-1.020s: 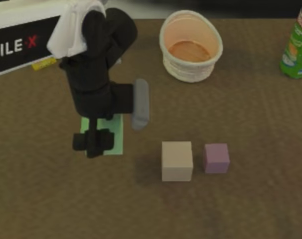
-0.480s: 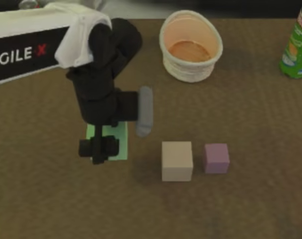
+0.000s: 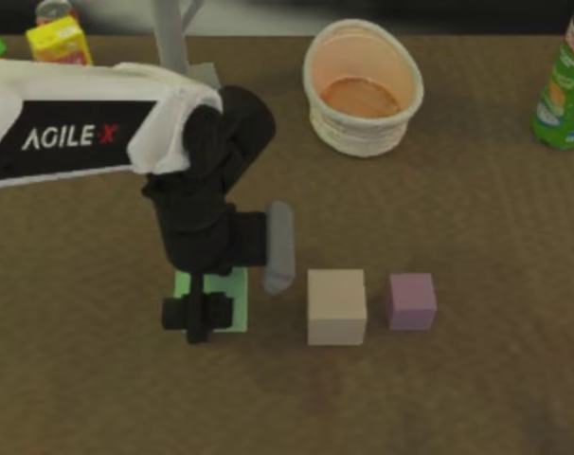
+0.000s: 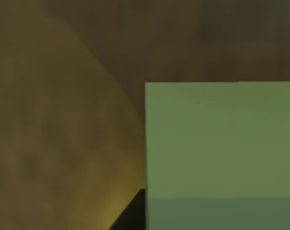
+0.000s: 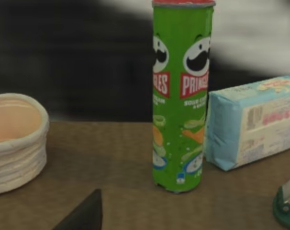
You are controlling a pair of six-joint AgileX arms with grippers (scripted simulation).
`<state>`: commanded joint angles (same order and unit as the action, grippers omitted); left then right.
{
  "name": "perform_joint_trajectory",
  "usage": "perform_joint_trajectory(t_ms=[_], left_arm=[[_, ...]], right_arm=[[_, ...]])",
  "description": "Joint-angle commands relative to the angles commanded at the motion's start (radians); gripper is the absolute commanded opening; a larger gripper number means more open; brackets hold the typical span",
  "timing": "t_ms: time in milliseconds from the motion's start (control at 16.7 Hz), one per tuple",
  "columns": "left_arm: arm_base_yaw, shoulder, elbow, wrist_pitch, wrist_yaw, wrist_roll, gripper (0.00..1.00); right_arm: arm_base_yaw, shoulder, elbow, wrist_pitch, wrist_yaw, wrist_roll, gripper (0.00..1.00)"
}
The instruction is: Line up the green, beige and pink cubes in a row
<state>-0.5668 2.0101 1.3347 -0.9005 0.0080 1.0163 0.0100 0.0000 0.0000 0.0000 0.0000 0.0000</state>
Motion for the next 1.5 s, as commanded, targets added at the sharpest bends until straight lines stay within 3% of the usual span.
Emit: perform_joint_trajectory(t_ms=[60,840,1500], left_arm=[[0.0,0.0,0.0,0.0,0.0,0.0,0.0],[0.0,0.0,0.0,0.0,0.0,0.0,0.98],[0.003,-0.005,0.015,-0.017,0.0,0.001,1.0]], right_arm=[[0.0,0.0,0.0,0.0,0.0,0.0,1.0],[0.0,0.0,0.0,0.0,0.0,0.0,1.0],[0.0,0.0,0.0,0.0,0.0,0.0,1.0]])
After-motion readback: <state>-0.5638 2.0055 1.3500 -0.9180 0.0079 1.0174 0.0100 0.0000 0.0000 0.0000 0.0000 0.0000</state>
